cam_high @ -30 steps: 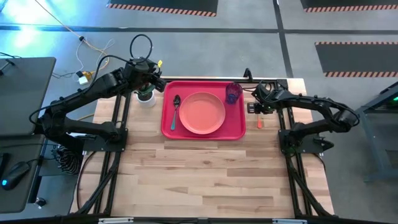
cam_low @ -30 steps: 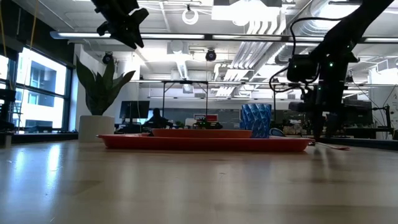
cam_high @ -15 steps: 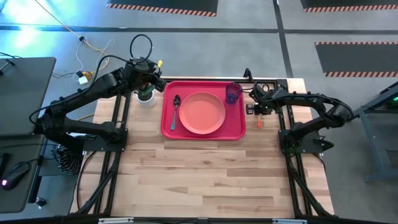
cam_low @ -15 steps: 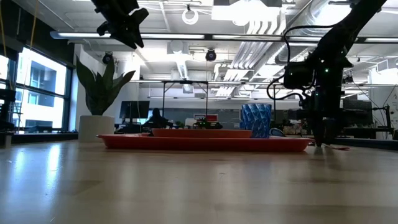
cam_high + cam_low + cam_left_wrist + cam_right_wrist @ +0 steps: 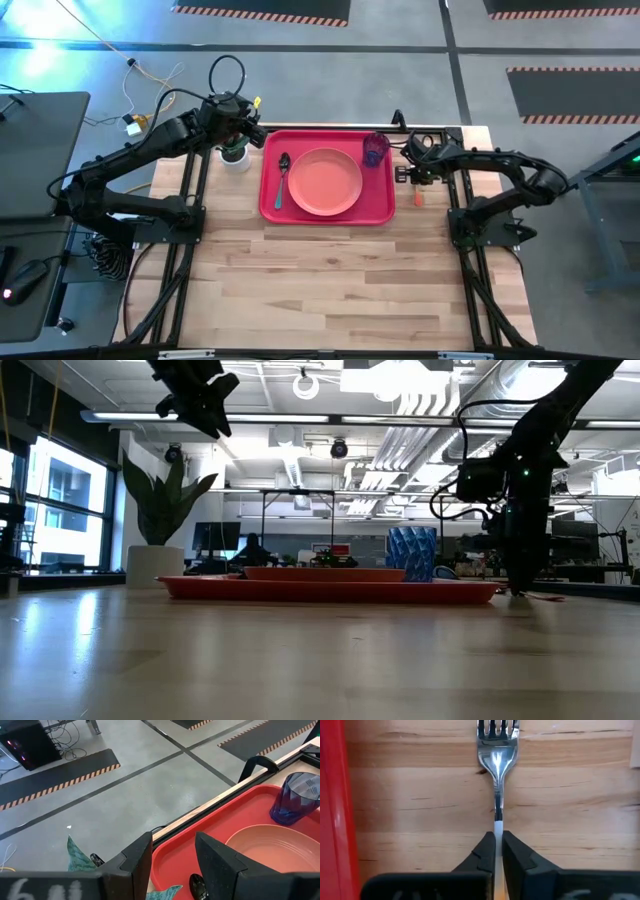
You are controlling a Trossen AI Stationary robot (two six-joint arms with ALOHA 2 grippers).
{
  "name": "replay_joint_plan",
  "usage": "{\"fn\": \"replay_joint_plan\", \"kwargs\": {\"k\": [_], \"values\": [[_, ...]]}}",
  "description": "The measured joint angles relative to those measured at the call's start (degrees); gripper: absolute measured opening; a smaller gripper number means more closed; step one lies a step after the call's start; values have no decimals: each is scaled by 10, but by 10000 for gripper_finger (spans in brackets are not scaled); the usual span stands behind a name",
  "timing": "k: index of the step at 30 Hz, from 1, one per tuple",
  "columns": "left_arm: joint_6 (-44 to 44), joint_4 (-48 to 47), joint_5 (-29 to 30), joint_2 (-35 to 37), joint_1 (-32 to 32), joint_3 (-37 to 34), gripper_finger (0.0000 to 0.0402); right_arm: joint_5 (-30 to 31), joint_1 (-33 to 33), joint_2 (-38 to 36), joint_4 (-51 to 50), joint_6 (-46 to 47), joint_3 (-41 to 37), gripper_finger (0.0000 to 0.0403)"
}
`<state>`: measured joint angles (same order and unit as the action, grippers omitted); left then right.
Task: Pick and place plate/cup/fork/spoon on tray
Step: Put the orange fork on the pink tray to the left side of the blue spoon
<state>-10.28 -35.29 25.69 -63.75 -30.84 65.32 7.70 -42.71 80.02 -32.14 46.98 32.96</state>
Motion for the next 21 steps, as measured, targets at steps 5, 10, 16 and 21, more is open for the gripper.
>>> {"fn": "replay_joint_plan", "kwargs": {"k": [5,10,16,21], "values": [[0,0,0,0,0,0,141,3,1,-39,-9,23,-4,3],[0,0,0,0,0,0,141,4,1,-89,-17,42,-3,2],[0,0,0,0,0,0,141,-7,2,-164,-25,61,-3,1],[0,0,0,0,0,0,141,5,15,-241,-40,90,-1,1]]}}
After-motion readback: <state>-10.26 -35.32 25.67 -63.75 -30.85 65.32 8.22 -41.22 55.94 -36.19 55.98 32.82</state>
